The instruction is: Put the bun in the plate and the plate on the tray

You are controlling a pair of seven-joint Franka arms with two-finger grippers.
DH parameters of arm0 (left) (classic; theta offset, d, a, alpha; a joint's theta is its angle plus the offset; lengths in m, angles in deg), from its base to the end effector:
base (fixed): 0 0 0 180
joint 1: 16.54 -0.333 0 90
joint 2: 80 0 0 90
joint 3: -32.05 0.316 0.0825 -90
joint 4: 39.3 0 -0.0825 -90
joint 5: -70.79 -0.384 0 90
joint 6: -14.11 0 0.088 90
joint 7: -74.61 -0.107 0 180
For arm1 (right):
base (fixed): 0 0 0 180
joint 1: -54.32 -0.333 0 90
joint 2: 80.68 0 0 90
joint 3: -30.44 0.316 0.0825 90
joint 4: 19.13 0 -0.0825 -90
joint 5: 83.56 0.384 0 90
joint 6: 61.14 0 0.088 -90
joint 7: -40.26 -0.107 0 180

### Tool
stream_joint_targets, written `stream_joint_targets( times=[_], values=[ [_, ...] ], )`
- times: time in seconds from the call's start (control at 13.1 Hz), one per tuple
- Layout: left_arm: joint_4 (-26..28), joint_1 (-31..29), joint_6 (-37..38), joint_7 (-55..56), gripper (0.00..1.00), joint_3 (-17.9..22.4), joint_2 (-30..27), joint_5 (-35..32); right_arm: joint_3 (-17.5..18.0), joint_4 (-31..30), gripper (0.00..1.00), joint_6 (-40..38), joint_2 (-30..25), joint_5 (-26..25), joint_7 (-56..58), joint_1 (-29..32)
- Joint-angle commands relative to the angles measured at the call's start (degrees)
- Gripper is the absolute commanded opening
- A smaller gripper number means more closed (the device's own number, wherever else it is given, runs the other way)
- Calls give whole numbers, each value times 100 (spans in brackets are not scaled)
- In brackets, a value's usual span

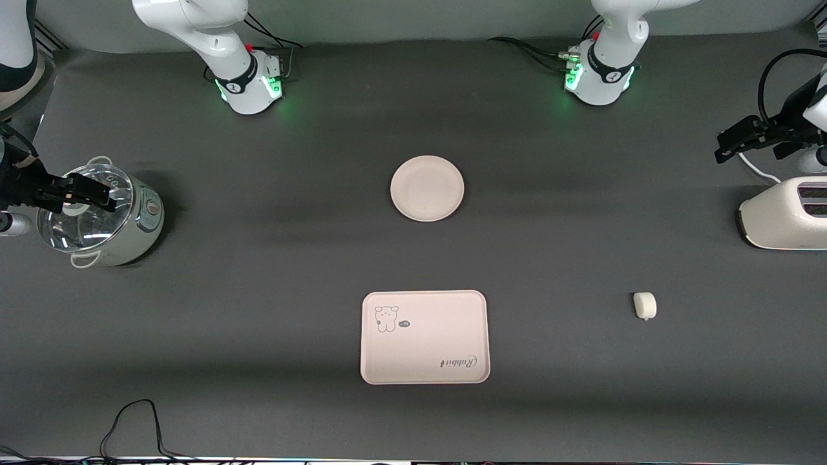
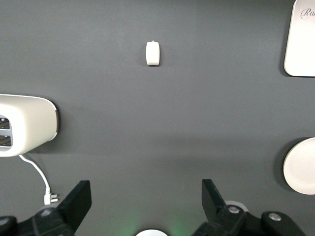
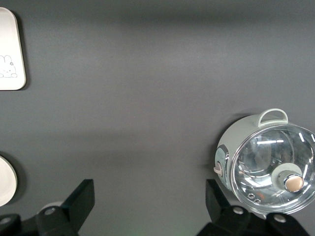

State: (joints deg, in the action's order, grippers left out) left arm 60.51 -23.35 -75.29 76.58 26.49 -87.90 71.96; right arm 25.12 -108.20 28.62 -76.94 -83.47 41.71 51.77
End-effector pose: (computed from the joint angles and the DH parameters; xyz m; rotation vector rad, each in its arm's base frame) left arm 0.5082 0.0056 0.6159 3.1327 0.0903 -0.0697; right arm 0.5720 -0.0258 0.5951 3.1378 -0.0361 -0.0833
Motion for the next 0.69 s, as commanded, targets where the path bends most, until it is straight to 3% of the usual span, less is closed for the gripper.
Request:
stream_joint_targets(
  times=[0.0, 0.38, 0.61],
  values=[
    [-94, -5, 116, -92, 100, 3, 35, -12, -57, 4, 100, -64, -49, -27, 4, -70],
    [-102, 13, 64, -83, 100, -6, 113, -91, -57, 4, 100, -64, -40, -27, 4, -61],
    [-76, 65, -445, -101, 100, -23, 604, -91, -57, 4, 100, -64, -40, -27, 4, -61]
  ],
)
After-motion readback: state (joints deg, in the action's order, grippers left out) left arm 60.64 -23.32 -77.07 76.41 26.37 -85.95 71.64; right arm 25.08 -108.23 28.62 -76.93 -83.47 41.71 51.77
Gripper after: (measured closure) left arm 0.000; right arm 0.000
